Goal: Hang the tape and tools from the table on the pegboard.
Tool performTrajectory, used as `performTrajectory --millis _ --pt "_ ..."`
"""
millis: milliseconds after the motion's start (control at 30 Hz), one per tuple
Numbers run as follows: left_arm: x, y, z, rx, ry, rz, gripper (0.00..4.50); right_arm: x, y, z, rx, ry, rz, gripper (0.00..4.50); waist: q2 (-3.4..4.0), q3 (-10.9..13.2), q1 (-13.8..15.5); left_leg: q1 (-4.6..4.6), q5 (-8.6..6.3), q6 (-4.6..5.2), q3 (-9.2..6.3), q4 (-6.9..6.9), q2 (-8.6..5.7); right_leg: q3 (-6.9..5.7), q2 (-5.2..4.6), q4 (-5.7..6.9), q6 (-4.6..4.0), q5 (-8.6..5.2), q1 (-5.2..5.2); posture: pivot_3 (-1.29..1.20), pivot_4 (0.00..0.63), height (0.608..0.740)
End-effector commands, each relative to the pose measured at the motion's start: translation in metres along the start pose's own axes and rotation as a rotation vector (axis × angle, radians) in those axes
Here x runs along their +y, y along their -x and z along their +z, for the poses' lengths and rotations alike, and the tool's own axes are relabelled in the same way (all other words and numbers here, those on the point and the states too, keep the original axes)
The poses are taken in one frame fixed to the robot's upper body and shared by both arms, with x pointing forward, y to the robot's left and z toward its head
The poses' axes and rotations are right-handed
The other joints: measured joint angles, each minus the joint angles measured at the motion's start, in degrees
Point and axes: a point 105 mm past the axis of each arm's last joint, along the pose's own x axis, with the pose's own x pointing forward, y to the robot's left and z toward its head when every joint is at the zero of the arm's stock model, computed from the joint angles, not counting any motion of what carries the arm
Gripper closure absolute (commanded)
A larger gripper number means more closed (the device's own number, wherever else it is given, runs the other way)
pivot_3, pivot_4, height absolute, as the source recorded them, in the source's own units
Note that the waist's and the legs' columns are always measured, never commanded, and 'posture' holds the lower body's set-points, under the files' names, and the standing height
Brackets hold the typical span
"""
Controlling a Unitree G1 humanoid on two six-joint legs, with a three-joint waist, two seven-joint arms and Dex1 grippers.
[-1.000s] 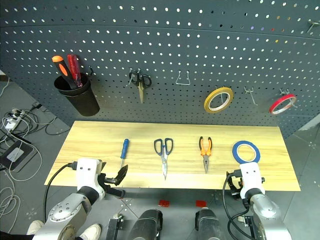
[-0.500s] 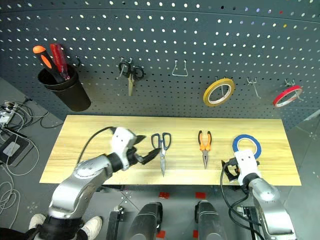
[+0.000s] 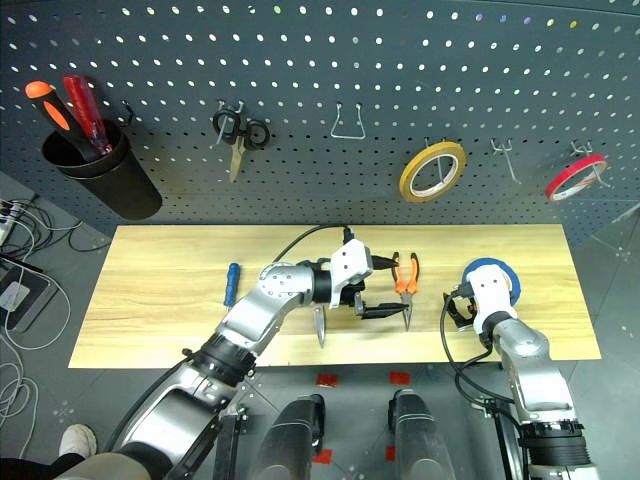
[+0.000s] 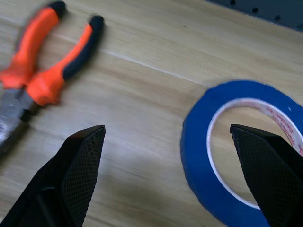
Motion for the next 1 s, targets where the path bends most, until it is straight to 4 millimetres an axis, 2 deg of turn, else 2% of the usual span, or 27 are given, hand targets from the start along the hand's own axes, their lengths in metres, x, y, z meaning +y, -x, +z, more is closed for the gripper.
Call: performTrajectory --millis 33,400,600,700,1000 --pt "-0.001 -0.014 0.009 -0.030 -0.057 -0.039 0.04 -0.010 -0.004 0.004 -0.023 -0.048 -0.047 0.00 -0.04 0.4 0.0 0.00 0.00 0.00 0.01 0.01 0.00 0.02 0.00 0.00 0.00 0.00 0.00 0.02 0.442 0.740" --pt "0.014 -0.012 0.007 -0.041 -0.024 0.005 0.04 -0.022 -0.022 -0.001 0.006 -0.219 -0.120 0.00 -0.14 1.9 -0.5 -0.19 0.01 -0.01 0.05 0.01 0.04 0.09 -0.02 0.07 0.01 0.01 -0.29 0.04 0.474 0.740" --pt "0.012 -0.015 0.008 -0.044 -0.017 0.001 0.04 -0.022 -0.026 -0.008 0.035 -0.270 -0.122 0.00 -0.19 2.2 -0.4 -0.46 0.02 -0.02 0.13 0.12 0.04 0.06 -0.03 0.24 0.03 0.02 -0.58 0.05 0.484 0.740" --pt "0.012 -0.017 0.011 -0.051 -0.018 -0.001 0.00 -0.021 -0.026 -0.010 0.042 -0.253 -0.110 0.60 -0.25 2.2 -0.4 -0.44 0.02 -0.01 0.12 0.13 0.02 0.09 -0.04 0.30 0.03 0.02 -0.58 0.05 0.482 0.740" --pt "0.013 -0.022 0.020 -0.090 -0.026 -0.006 0.00 -0.020 -0.023 -0.010 0.041 -0.212 -0.112 3.64 -0.28 2.3 -0.5 -0.43 0.03 -0.03 0.13 0.13 0.04 0.09 -0.03 0.30 0.04 0.02 -0.58 0.01 0.446 0.740"
